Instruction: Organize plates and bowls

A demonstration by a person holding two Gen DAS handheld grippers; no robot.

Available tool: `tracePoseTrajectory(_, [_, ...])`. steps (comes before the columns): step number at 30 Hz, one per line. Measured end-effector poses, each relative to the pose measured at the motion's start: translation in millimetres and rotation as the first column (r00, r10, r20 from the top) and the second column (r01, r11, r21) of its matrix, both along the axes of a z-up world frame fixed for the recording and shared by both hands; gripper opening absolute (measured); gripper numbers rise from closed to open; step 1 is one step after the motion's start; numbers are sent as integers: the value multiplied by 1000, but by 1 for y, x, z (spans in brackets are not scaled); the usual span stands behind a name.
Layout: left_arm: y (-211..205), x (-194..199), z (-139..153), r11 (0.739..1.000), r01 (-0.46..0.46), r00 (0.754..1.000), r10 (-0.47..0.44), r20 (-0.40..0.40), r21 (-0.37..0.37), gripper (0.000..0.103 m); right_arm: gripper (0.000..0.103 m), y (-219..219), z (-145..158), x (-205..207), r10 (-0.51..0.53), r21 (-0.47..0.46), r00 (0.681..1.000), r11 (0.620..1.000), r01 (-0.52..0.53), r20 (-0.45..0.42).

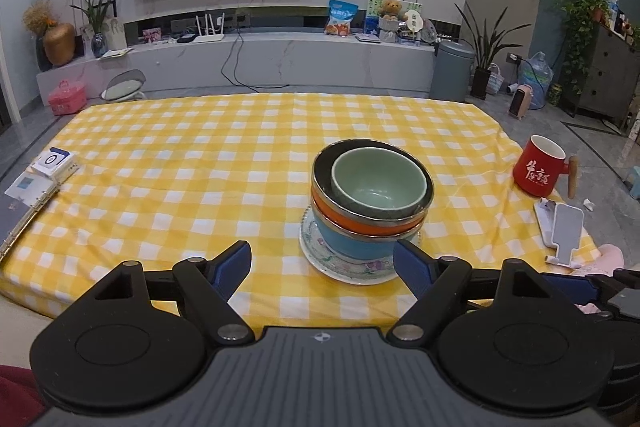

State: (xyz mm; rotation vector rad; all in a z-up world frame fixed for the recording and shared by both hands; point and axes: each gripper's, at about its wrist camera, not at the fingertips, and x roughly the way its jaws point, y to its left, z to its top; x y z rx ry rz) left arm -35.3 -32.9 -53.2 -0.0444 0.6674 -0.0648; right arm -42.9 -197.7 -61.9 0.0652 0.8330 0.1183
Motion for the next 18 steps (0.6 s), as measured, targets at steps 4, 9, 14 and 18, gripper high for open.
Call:
tracePoseTrajectory(4, [0, 1, -1, 1000, 1, 1000, -1, -7, 0, 95, 87, 1, -1, 1, -2, -9, 1000, 1000, 2, -3])
tracePoseTrajectory(9, [0, 2, -1, 1000, -1, 1000, 1, -10, -9, 95, 87, 0, 0, 1, 0, -2, 1000, 1000, 0, 14])
tracePoseTrajectory(14, [0, 3, -2, 1000, -3, 1000, 3, -19, -4, 94, 87, 0, -2, 2, 2, -6, 1000, 1000, -2, 8])
tracePoseTrajectory(18, [0, 3, -3, 1000, -11, 1000, 11, -25, -6, 94, 87, -1, -2, 2, 2, -4, 1000, 1000, -2, 7])
